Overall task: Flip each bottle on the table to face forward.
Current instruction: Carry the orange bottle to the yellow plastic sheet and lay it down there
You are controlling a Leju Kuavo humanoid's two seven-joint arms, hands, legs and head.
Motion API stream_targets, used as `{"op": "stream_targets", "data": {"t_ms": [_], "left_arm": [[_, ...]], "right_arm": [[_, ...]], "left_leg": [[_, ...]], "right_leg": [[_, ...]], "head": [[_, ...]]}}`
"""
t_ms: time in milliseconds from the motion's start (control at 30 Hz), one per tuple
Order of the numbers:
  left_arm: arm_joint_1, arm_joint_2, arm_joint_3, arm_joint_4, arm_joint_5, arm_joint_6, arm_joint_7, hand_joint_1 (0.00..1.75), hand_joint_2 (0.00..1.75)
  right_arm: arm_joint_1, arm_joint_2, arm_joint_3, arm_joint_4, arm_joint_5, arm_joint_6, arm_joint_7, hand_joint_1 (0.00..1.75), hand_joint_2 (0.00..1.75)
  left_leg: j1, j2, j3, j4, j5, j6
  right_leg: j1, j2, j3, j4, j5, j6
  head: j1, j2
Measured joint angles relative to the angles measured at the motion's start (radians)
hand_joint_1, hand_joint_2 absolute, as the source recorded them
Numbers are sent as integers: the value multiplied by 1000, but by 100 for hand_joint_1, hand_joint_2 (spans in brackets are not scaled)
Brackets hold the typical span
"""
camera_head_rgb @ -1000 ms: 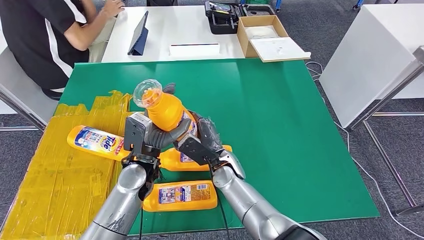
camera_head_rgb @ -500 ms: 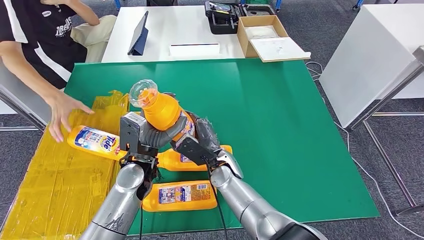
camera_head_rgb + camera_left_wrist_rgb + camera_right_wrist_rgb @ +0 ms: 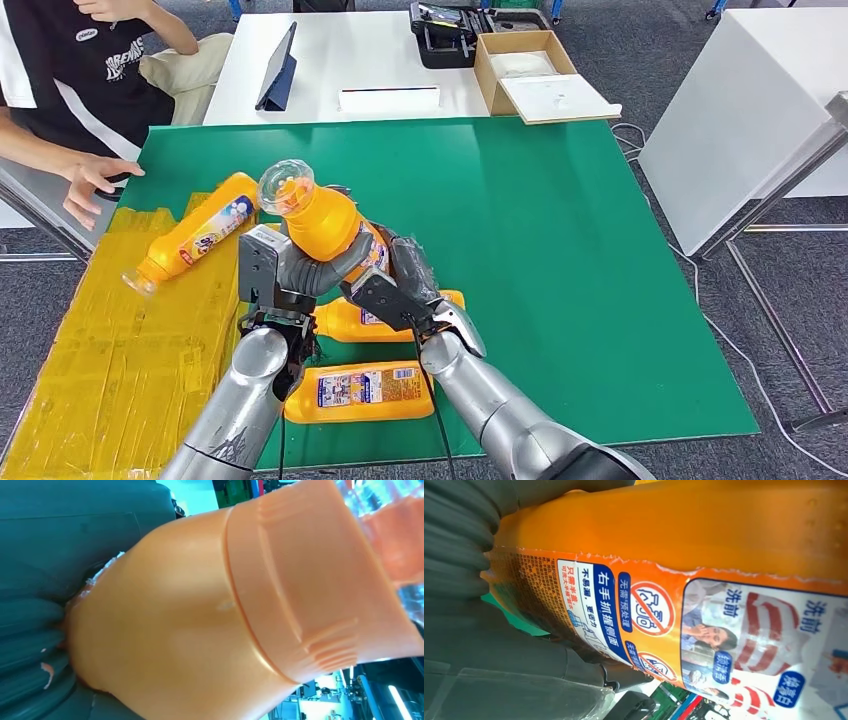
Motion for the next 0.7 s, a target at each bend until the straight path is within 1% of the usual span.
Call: {"op": "stream_targets", "data": {"t_ms": [100, 133, 233, 267, 300, 367, 433, 500, 600, 700], "left_arm": [[4, 1, 3, -2, 11, 6, -6, 175, 175], [7, 1, 5, -3, 15, 8, -7, 175, 175], [15, 2, 14, -14, 27, 18, -9, 175, 175], [18, 3, 19, -21, 27, 32, -13, 175, 175], [23, 5, 26, -29, 24, 53, -18, 175, 175], [37, 18, 62, -63, -8, 142, -37, 175, 175], [60, 41, 123, -112, -64, 234, -57, 175, 175], [85, 65, 190, -157, -139, 301, -72, 175, 175], [114, 85, 270, -207, -281, 393, -86, 175, 175], [133, 95, 320, -235, -413, 470, -87, 175, 175]], "right_arm": [[0, -1, 0, 0, -11, -4, -3, 175, 175], [0, -2, 0, -1, -14, -4, -3, 167, 175], [3, -5, 0, -11, -25, -6, -3, 36, 175], [8, -8, 1, -23, -29, -8, -3, 0, 175], [18, -13, 1, -39, -29, -12, -3, 0, 175], [60, -41, 2, -129, -4, -29, 23, 0, 175], [113, -93, 3, -272, 66, -47, 84, 0, 175], [157, -152, 4, -410, 149, -61, 139, 0, 175], [196, -225, 3, -573, 236, -79, 179, 0, 175], [233, -275, -6, -696, 294, -93, 206, 0, 175]], "left_leg": [[0, 0, 0, 0, 0, 0], [0, 0, 0, 0, 0, 0], [0, 0, 0, 0, 0, 0], [0, 0, 0, 0, 0, 0], [0, 0, 0, 0, 0, 0], [0, 0, 0, 0, 0, 0], [0, 0, 0, 0, 0, 0], [0, 0, -1, 0, 0, 0], [0, -1, -1, 0, 0, 0], [0, 0, -1, 0, 0, 0]], "right_leg": [[0, 0, 0, 0, 0, 0], [0, 0, 0, 0, 0, 0], [0, 0, 0, 0, 0, 0], [0, 0, 0, 0, 0, 0], [0, 0, 0, 0, 0, 0], [0, 0, 0, 0, 0, 0], [0, 0, 0, 0, 0, 0], [0, 0, -1, 0, 0, 0], [0, 0, -2, 0, 0, 0], [0, 0, -2, 0, 0, 0]], "head": [[0, 0], [0, 0], [0, 0], [0, 0], [0, 0], [0, 0], [0, 0], [0, 0], [0, 0], [0, 0]]}}
